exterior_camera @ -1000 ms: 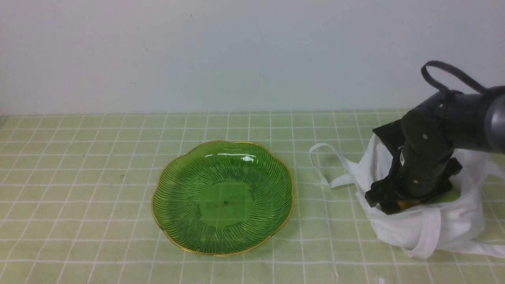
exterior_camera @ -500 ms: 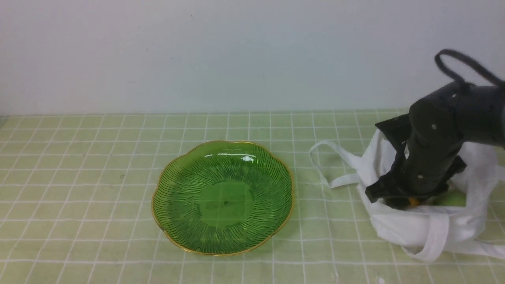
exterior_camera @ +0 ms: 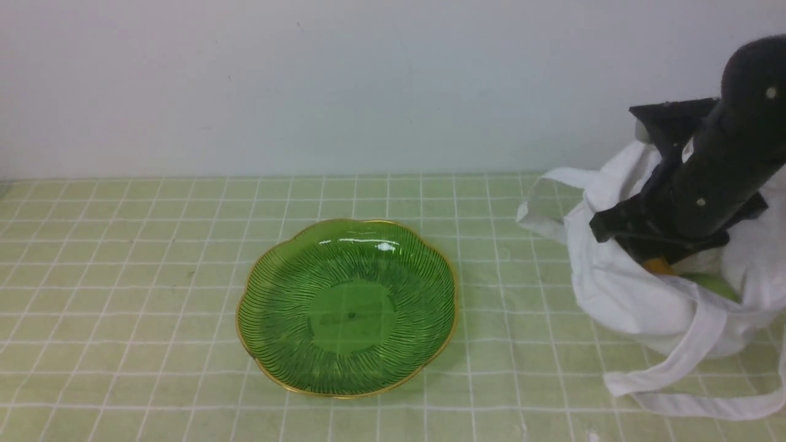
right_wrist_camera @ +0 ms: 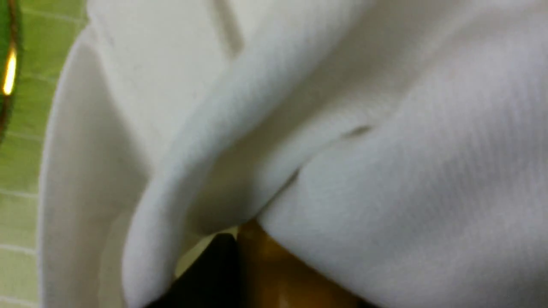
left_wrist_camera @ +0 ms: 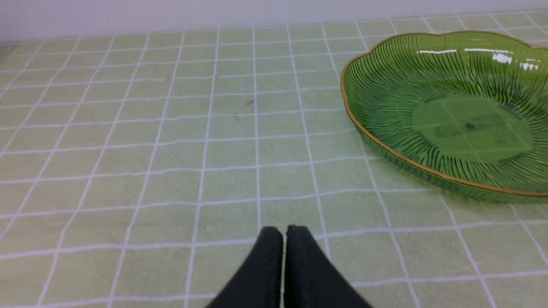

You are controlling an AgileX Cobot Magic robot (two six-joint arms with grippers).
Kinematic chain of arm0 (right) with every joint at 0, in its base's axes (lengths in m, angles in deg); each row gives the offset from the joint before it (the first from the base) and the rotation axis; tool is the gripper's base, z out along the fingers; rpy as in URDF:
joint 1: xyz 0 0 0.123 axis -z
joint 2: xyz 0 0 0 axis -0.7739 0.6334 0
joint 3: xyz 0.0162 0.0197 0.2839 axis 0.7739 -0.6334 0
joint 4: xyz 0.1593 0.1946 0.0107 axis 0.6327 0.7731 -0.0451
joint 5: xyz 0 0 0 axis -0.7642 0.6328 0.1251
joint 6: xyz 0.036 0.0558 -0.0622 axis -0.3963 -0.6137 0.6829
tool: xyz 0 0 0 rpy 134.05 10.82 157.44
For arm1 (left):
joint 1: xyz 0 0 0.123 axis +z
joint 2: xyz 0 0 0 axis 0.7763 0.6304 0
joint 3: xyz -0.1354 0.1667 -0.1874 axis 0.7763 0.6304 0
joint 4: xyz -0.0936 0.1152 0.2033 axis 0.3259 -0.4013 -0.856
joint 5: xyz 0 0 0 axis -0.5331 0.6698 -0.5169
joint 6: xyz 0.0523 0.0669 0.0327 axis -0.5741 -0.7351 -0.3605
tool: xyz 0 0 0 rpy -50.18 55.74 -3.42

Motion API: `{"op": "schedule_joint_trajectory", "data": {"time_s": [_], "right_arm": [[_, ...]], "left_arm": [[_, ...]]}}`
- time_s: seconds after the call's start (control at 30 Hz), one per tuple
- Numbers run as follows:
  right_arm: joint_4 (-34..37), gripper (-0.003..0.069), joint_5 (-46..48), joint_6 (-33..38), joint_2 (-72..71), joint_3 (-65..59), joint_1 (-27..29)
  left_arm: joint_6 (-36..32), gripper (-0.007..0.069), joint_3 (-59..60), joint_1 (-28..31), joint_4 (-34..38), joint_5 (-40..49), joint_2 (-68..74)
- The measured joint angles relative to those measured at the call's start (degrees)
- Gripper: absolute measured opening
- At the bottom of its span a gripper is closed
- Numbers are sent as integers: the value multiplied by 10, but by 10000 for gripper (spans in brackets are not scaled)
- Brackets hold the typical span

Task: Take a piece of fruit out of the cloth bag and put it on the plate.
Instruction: Use the right arm to grab an apple from the bag

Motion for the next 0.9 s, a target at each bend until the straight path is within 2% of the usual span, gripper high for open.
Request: {"op": "schedule_joint_trajectory", "data": {"time_s": [0.1,0.2,0.4,0.53,0.77,0.87,0.9], "right_arm": [[15,324,28,15,-4,50,9],[39,324,-4,16,-37,70,5],[55,324,-26,12,-32,8,-10],[48,324,-51,0,39,-53,-10],[65,328,-62,6,91,-57,-10],[71,373,-39,10,91,-48,-10],[71,445,-11,11,87,-35,-10]], "left_arm": [[0,-8,0,0,0,0,0],[0,-8,0,0,0,0,0],[0,-8,0,0,0,0,0],[0,-8,0,0,0,0,0],[0,-8,0,0,0,0,0],[0,-8,0,0,0,0,0],[0,-8,0,0,0,0,0]]}}
